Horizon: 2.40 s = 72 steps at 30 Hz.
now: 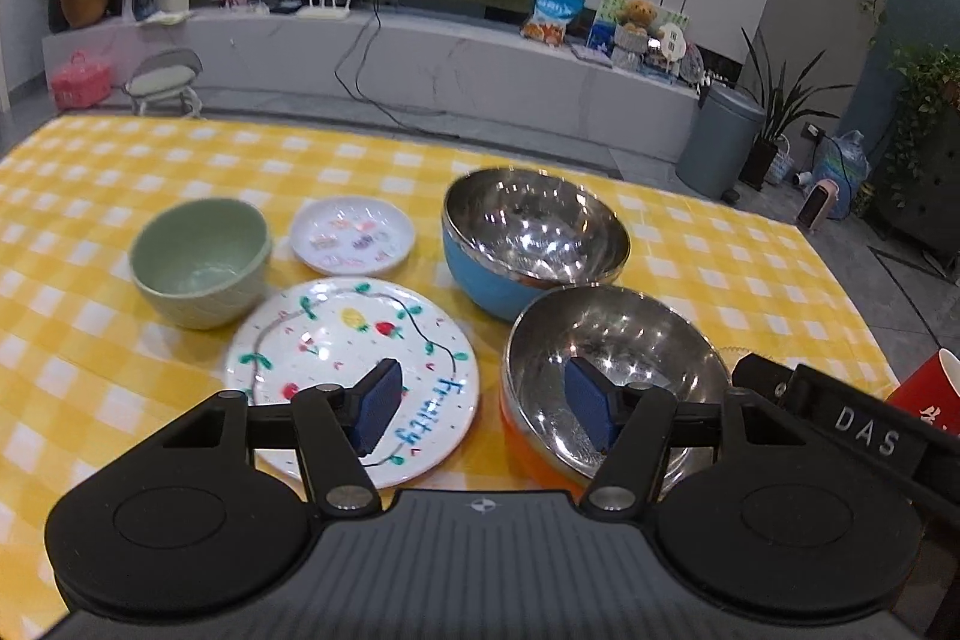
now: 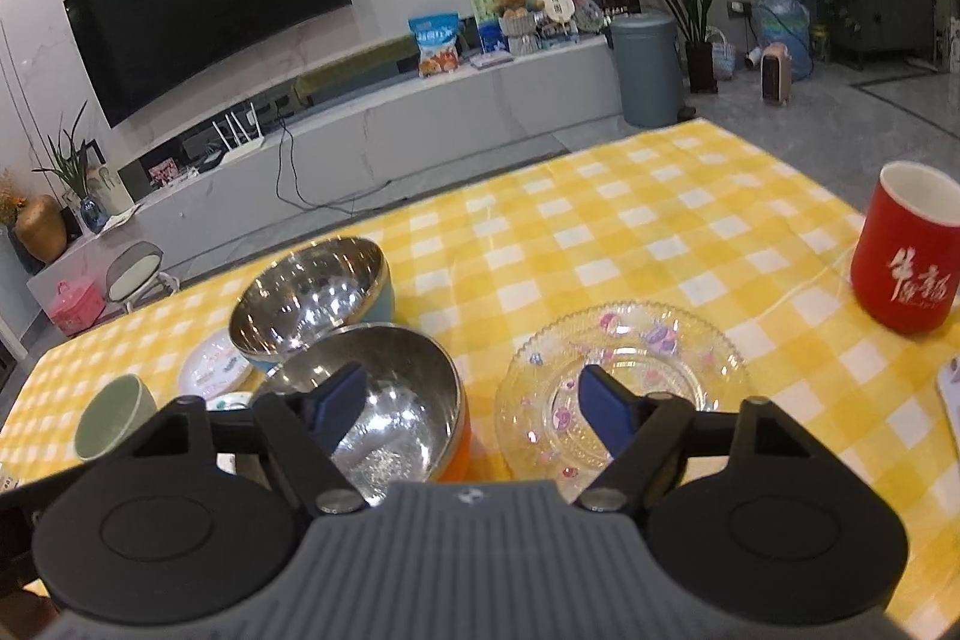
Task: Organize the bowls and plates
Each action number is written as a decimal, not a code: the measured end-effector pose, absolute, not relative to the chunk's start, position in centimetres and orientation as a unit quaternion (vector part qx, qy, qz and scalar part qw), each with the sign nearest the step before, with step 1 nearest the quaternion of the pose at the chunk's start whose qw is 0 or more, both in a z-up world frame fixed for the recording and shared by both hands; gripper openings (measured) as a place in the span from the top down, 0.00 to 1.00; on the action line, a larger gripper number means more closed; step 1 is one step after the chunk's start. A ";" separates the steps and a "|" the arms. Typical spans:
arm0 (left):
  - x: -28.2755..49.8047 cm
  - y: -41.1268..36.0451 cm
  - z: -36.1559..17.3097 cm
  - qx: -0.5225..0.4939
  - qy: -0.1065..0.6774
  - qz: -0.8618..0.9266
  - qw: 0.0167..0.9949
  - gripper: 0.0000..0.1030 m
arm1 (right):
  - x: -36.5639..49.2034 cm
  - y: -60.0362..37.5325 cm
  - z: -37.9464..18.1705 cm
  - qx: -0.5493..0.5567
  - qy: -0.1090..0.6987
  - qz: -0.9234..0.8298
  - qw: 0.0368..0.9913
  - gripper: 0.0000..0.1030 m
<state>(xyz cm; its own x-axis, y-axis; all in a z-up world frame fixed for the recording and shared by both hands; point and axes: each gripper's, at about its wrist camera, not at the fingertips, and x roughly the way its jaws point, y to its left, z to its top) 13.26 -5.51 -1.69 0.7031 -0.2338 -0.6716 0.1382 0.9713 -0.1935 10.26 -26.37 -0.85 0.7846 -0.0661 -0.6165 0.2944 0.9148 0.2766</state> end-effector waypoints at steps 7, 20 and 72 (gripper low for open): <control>14.6 -6.3 -3.3 -0.058 0.390 -0.105 0.913 0.35 | 10.8 -26.2 -2.1 0.191 0.329 -0.089 0.920 0.36; 15.5 -7.8 -4.6 -0.041 0.414 -0.113 0.902 0.65 | 11.1 -25.9 -3.7 0.206 0.357 -0.072 0.908 0.63; 6.3 2.8 -1.8 -0.103 0.429 -0.038 0.897 0.67 | 3.7 -21.0 1.1 0.202 0.346 0.044 0.915 0.66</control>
<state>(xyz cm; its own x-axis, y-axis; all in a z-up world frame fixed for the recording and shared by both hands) 6.25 2.79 -1.82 0.6290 -0.1568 -0.7614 -0.0198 0.9759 -0.2173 3.69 -21.02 1.14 0.7569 0.2206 -0.6152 0.0583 0.9148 0.3997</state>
